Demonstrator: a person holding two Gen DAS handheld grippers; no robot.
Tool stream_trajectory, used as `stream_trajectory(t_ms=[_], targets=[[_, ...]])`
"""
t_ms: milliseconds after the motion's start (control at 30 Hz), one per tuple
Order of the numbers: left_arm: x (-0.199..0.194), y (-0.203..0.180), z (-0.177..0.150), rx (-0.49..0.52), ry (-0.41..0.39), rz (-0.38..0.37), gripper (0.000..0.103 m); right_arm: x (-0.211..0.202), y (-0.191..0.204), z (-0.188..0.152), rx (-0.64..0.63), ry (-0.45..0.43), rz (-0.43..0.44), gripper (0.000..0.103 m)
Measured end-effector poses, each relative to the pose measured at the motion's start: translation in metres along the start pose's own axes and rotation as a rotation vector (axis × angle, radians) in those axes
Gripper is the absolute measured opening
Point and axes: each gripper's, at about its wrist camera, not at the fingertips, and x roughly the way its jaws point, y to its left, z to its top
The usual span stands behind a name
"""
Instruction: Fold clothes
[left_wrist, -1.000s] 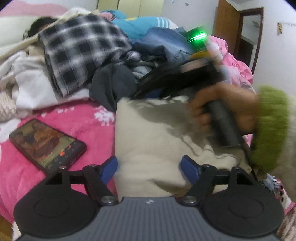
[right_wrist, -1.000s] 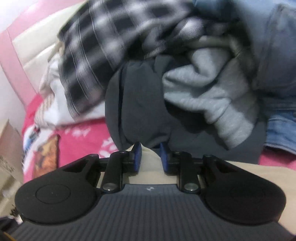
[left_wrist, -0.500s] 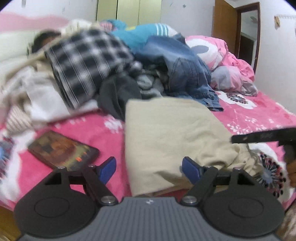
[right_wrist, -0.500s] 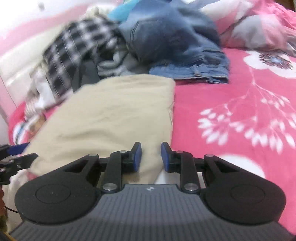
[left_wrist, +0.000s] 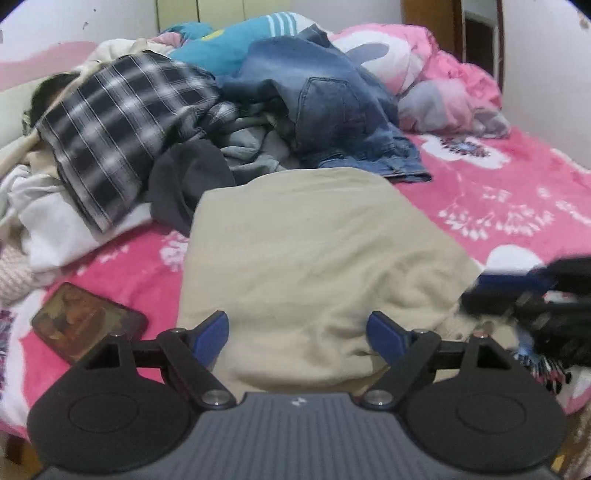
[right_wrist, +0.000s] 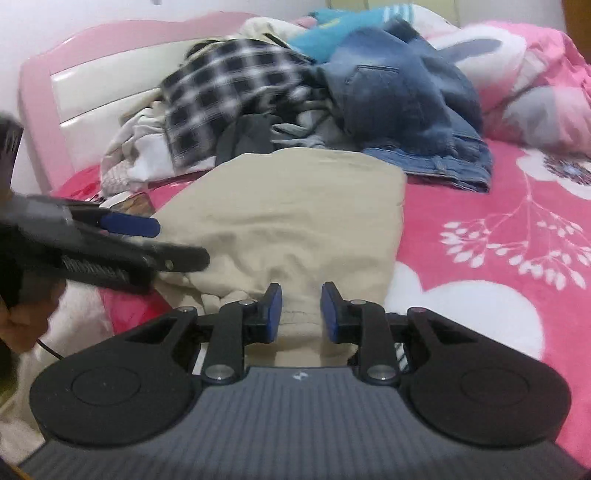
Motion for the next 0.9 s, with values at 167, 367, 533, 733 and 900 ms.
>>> stream_trajectory(t_ms=[167, 367, 533, 733, 900], targets=[[0.003, -0.002, 0.007, -0.021, 0.035, 0.021, 0.084, -0.007, -0.001, 0.002, 0.016, -0.008, -0.008, 0.024], [0.006, -0.007, 0.007, -0.019, 0.053, 0.053, 0.085, -0.010, -0.004, -0.002, 0.026, -0.001, -0.012, 0.024], [0.007, -0.009, 0.007, -0.016, 0.061, 0.062, 0.085, -0.003, -0.008, -0.012, 0.028, 0.032, -0.027, 0.024], [0.009, -0.011, 0.008, -0.017, 0.066, 0.078, 0.086, -0.003, -0.011, -0.017, 0.053, 0.021, -0.019, 0.024], [0.009, -0.013, 0.008, -0.014, 0.067, 0.086, 0.086, -0.003, -0.010, -0.018, 0.051, 0.020, -0.023, 0.024]])
